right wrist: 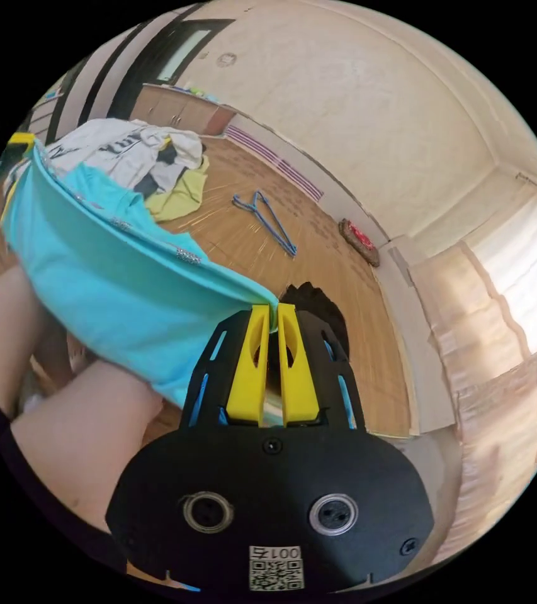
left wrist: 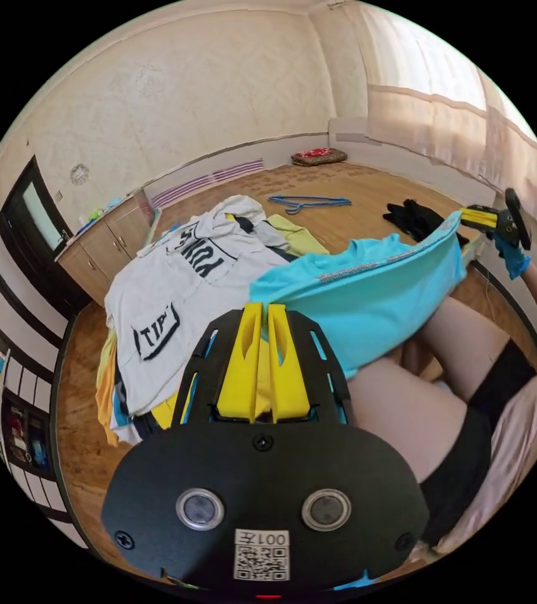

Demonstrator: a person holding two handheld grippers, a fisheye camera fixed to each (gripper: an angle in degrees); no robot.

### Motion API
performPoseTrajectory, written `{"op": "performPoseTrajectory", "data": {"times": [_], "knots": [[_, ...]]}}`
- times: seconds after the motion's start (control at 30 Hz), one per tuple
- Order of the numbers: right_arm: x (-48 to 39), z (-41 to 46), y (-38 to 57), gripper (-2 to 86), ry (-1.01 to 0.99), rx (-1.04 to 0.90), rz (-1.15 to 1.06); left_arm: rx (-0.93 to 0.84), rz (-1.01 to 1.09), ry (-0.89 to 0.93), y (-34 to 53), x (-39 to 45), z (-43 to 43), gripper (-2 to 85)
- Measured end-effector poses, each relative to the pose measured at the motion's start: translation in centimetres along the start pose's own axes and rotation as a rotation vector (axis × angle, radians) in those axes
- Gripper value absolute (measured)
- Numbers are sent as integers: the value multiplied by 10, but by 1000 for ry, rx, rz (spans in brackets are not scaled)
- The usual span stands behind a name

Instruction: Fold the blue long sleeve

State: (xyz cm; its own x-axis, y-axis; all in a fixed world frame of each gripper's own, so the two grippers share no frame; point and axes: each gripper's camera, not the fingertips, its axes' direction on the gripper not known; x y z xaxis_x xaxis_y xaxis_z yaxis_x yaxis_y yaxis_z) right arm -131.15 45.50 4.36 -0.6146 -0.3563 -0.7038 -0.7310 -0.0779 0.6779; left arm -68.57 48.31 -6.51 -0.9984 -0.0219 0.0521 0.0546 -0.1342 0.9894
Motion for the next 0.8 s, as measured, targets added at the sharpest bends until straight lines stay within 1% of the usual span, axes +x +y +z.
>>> {"op": "performPoseTrajectory", "data": {"times": [0.07,0.17,0.23,0.27,0.33,0.47,0.6,0.7,0.77,0.8], "knots": [[24,58,-32,18,-121,-70,102,-60,-92,34,-36,-24,44,-12],[44,127,-56,15,-247,-201,211,-186,-146,48,-66,-41,106,-11],[49,155,-62,12,-290,-245,241,-254,-165,40,-75,-45,134,-9],[52,167,-64,11,-258,-275,252,-282,-168,16,-80,-45,145,-5],[56,177,-65,10,-209,-294,224,-287,-195,16,-86,-48,149,-2],[69,177,-56,10,-235,-251,137,-246,-173,5,-93,-52,140,3],[90,167,-42,15,-255,-208,127,-220,-187,-40,-92,-64,129,-1],[112,154,-27,26,-376,-158,129,-183,-220,-40,-87,-76,117,-5],[130,145,-11,46,-517,-124,134,-171,-212,7,-82,-83,111,3],[134,143,-7,55,-553,-116,133,-173,-209,15,-80,-84,110,8]]}}
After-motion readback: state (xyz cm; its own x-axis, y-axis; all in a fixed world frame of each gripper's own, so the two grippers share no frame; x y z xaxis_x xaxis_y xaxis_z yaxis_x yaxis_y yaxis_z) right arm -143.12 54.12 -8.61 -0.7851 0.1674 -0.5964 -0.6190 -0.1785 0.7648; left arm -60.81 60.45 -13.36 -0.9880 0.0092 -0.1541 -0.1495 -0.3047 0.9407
